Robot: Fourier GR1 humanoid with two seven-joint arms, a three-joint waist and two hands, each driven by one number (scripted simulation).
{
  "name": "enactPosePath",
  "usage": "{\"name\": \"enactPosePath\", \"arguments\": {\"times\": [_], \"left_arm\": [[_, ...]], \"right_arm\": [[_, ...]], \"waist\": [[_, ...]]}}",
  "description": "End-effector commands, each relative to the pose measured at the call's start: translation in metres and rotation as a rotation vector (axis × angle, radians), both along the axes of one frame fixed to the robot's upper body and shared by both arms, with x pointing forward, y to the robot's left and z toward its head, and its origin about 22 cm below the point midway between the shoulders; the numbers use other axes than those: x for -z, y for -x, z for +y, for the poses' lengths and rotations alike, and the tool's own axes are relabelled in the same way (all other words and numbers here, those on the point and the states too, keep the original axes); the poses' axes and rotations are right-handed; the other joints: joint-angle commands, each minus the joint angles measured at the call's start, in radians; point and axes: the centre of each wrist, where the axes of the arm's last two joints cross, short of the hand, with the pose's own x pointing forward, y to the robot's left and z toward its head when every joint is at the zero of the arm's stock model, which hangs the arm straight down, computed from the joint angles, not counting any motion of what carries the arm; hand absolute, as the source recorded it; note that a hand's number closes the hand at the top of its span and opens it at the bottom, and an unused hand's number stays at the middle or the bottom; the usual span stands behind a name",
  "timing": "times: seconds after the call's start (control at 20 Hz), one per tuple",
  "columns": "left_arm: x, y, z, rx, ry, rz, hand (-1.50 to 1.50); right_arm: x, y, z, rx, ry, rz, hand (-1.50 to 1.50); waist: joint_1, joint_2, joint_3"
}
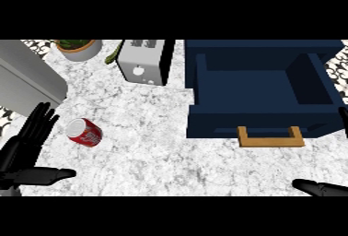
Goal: Pick up the can, place it into the drawer and close the drawer
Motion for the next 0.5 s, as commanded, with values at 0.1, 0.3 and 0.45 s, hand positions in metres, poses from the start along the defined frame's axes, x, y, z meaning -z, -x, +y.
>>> {"name": "enactPosePath", "arguments": {"times": [0.1, 0.3, 0.45], "left_arm": [[0.047, -0.004, 0.023, -0.053, -0.014, 0.018, -1.50], [0.059, -0.014, 0.002, -0.065, -0.023, 0.043, -1.50], [0.063, -0.006, 0.032, -0.076, -0.007, 0.045, -1.50]], "right_arm": [[-0.002, 0.011, 0.004, 0.002, 0.004, 0.002, -1.50], [-0.001, 0.006, -0.011, 0.003, -0.001, -0.008, -1.50], [-0.001, 0.004, 0.002, 0.008, -0.004, -0.028, -1.50]], "waist": [[-0.006, 0.001, -0.001], [-0.002, 0.000, 0.000], [0.000, 0.000, 0.000]]}}
